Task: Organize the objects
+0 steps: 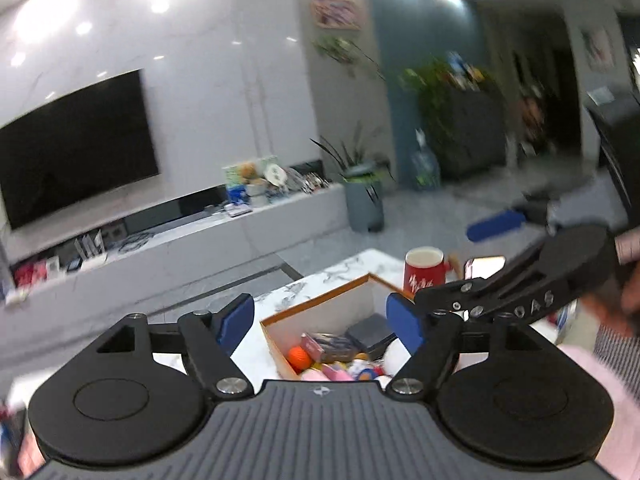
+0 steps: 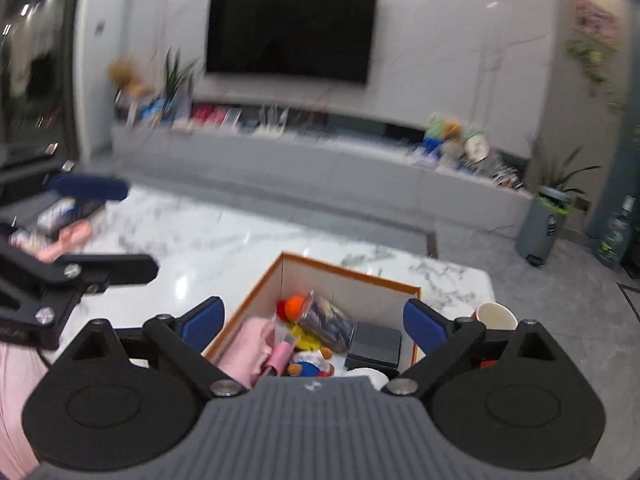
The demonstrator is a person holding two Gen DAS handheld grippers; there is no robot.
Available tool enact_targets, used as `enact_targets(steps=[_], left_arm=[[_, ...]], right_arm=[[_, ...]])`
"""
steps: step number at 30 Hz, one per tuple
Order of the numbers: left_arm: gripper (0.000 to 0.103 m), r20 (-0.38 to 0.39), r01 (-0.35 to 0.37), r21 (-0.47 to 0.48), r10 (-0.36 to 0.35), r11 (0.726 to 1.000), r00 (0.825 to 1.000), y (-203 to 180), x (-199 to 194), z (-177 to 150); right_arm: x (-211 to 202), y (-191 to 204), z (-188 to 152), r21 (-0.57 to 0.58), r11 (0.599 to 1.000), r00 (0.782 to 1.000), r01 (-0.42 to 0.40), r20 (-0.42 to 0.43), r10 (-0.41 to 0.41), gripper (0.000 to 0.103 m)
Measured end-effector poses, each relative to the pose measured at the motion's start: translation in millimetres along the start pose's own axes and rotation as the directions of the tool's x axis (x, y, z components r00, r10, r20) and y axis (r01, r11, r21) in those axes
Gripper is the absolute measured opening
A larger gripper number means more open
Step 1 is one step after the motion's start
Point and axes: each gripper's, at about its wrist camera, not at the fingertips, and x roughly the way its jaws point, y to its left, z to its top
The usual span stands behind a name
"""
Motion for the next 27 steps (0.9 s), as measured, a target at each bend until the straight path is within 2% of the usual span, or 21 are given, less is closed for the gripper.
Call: enact_targets(steps=[2,5,8,13,19,27], left_arm=[[0.095,0.032,-0.032,-0.059,0.034,0.998,0.999,-2,-13,-8],[0.096,0.064,-0.143,-0.081,0.148,0.986,0.987,-9,-20,-26],[0.101,0.051,-0.22,-0.11,0.227,0.969,0.973,-12,-22,-41],[0.101,-0.044,-0.247,-0.174,0.243,0.953,0.969,-5,-11,-58],[0.101,-0.184,-0.248,-0.25,0.205,0.936,0.961,5,2,-77],[0.101,-0.243,-0.273,-0.22,0.218,0.937,0.945,4,3,-96]], right_arm=[[-19,10,-17,0.029,0.999,0.997,0.039,0.069,-0.041,0.099],[-32,25,-45,0.039,0.995,0.985,0.091,0.144,-0.095,0.102],[-48,33,-63,0.09,0.987,0.977,0.132,0.157,-0.145,0.102],[-41,42,-93,0.175,0.967,0.972,0.184,0.112,-0.205,0.102],[-15,51,-112,0.199,0.965,0.983,0.173,0.031,-0.183,0.102],[1,64,-124,0.174,0.966,0.981,0.191,0.002,-0.195,0.102]])
